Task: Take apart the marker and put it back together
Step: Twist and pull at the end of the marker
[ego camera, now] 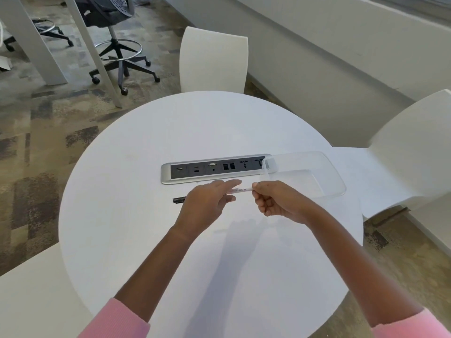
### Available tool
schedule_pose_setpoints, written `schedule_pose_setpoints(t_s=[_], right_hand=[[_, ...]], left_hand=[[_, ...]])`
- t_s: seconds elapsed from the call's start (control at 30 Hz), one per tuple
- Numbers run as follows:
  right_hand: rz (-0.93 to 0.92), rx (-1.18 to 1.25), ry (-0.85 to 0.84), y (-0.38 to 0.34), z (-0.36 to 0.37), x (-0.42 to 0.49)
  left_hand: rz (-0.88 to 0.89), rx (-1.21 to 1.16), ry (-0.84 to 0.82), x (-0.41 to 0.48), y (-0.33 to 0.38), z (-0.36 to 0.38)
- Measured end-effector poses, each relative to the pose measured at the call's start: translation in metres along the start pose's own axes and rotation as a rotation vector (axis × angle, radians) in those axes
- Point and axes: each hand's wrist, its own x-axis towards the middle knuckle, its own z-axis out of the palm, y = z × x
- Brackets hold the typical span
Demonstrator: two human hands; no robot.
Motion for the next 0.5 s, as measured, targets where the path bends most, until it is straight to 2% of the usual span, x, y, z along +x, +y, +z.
schedule_pose_setpoints(t_s=[0.07, 0.13, 0.33, 0.4, 0.5], right_hand=[[0.029, -0.098, -0.103, -0.004, -0.004, -0.002], [0.034, -0.210, -0.138, -0.008, -0.007, -0.003], [-0.015, -0.473, -0.133, -0.015, -0.005, 0.001], [-0.027, -0.546, -0.106, -0.018, -0.002, 0.001], [-0.139, -0.705, 0.033, -0.019, 0.004, 0.001]], left_hand=[[0.158, 0.089, 0.036, 0.001, 0.003, -0.002], [0.260, 0.141, 0.061, 0.002, 0.004, -0.004], [0.354, 0.203, 0.030, 0.009, 0.002, -0.007], [0.389, 0.245, 0.030, 0.010, 0.002, -0.008], [0.381, 0.230, 0.024, 0.008, 0.001, -0.009]])
